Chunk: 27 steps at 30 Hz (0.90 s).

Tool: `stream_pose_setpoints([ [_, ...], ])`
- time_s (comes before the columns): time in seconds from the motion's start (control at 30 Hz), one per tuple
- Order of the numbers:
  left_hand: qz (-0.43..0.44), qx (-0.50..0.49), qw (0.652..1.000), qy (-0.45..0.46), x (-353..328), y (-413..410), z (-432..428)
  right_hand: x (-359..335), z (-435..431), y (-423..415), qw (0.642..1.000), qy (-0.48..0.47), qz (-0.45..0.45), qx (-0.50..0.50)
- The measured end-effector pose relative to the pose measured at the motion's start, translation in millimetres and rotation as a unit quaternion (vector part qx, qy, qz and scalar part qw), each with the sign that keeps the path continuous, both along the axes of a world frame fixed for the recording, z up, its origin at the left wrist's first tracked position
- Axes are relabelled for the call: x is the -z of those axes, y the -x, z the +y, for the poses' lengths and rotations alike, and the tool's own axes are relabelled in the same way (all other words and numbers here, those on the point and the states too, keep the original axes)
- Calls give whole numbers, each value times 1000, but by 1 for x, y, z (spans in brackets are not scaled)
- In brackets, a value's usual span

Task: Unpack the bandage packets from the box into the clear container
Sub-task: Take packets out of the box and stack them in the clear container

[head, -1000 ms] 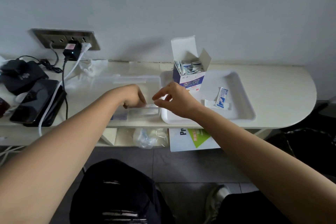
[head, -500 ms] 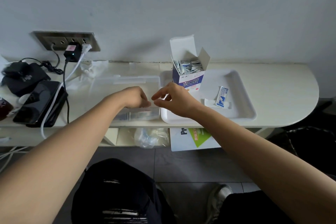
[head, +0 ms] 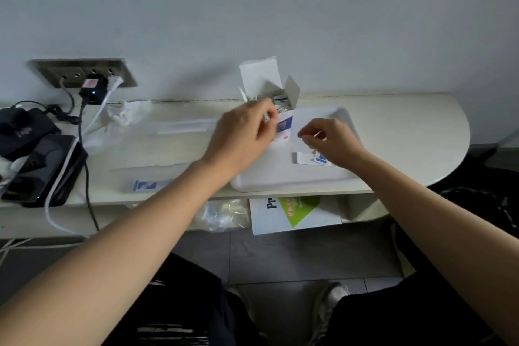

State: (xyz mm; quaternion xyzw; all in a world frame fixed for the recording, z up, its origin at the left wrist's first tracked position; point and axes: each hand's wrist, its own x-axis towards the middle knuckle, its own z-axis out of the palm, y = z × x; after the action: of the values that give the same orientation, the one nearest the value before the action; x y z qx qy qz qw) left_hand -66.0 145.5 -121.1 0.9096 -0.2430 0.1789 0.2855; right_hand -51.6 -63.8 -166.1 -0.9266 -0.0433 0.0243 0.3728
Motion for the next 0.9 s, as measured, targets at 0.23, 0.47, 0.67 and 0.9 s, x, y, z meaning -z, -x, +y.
stream_pose_setpoints([
  [0.23,200,56,960,-189,60,-12,-66,29,-50,-1,974,209,48,-70],
  [0.47,241,-26,948,-205,83,-28,-90,34,-53,-13,964,239,19,-113],
  [0.67,327,-28,932,-153,78,-37,-87,29,-60,-20,954,270,9,-131],
  [0.9,325,-15,944,-53,76,-34,-74,25,-66,-20,997,42,40,-50],
])
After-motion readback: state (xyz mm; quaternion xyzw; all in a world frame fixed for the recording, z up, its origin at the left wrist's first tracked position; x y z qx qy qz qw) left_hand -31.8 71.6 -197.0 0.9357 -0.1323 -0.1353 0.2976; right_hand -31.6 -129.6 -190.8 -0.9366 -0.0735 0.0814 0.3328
